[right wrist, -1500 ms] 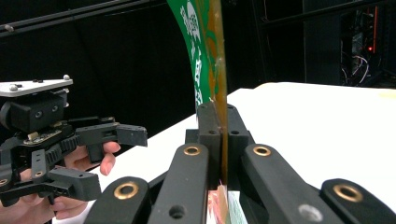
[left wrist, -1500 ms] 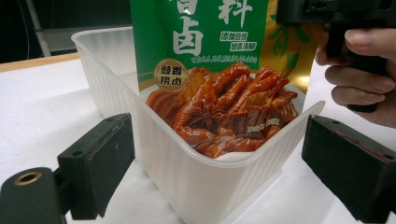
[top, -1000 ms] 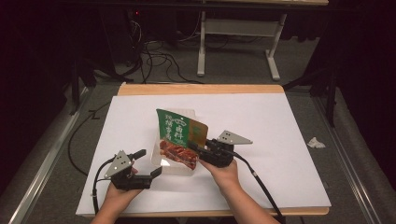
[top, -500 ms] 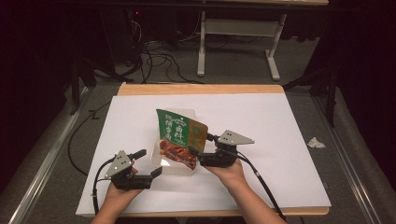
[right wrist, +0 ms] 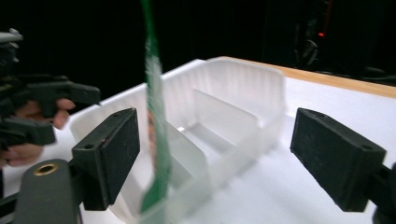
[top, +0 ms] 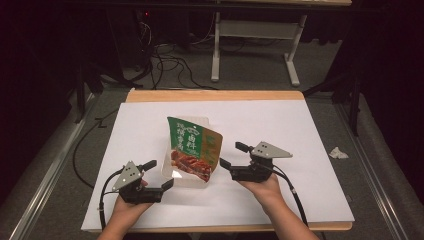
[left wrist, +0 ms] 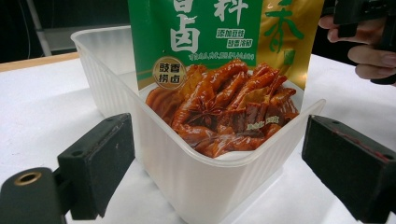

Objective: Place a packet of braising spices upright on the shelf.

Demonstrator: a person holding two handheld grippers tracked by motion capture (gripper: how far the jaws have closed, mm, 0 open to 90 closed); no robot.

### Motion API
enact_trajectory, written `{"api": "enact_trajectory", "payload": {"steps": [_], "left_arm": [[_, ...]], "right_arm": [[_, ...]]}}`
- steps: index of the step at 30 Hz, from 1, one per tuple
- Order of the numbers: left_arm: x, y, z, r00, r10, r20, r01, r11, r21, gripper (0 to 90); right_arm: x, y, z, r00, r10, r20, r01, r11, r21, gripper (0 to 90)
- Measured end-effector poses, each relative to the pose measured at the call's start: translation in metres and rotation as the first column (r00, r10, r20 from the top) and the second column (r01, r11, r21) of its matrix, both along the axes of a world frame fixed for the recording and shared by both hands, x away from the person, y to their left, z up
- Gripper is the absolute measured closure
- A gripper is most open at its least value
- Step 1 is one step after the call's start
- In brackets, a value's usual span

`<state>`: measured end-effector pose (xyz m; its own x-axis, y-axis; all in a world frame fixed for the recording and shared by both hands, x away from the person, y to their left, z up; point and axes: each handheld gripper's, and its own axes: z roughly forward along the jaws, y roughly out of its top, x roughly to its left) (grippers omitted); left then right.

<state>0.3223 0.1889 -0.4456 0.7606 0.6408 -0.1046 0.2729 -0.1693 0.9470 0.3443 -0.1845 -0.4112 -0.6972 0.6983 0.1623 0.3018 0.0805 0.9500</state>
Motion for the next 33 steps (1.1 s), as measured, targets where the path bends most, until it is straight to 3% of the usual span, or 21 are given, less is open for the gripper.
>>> {"api": "enact_trajectory", "payload": {"steps": [5,10,18,20,22,25,29,33], "left_arm": [[0.0,0.0,0.0,1.0,0.003,0.005,-0.003,1.0,-0.001,10.0],[0.0,0.0,0.0,1.0,-0.001,0.003,0.001,1.0,0.005,10.0],[0.001,-0.006,-0.003,1.0,0.004,-0.009,-0.004,0.9999,0.015,10.0],[0.0,-0.007,-0.003,0.9999,0.002,-0.011,-0.002,0.9998,0.022,10.0],[0.0,-0.008,-0.003,1.0,-0.001,-0.009,0.001,0.9997,0.026,10.0],[0.001,-0.009,-0.004,0.9999,0.002,-0.012,-0.001,0.9994,0.035,10.0],[0.001,-0.01,-0.004,0.9999,0.002,-0.012,-0.001,0.9993,0.036,10.0],[0.001,-0.01,-0.004,0.9999,0.001,-0.013,0.0,0.9992,0.04,10.0]], "right_arm": [[-0.006,-0.022,-0.002,0.999,-0.046,-0.001,0.046,0.9984,-0.035,15.4],[-0.02,-0.069,-0.005,0.9895,-0.145,0.006,0.145,0.9868,-0.072,15.3],[-0.046,-0.129,-0.014,0.9603,-0.279,0.013,0.279,0.9599,-0.027,14.2],[-0.051,-0.139,-0.014,0.9533,-0.3,0.033,0.301,0.9535,-0.019,13.2],[-0.057,-0.145,-0.013,0.9443,-0.325,0.049,0.326,0.9455,0.006,13.2],[-0.058,-0.148,-0.013,0.9407,-0.336,0.045,0.335,0.9418,0.022,13.2],[-0.055,-0.141,-0.017,0.9459,-0.324,0.024,0.324,0.9458,-0.02,4.2],[-0.054,-0.134,-0.016,0.951,-0.307,0.039,0.308,0.9496,-0.057,0.1]]}}
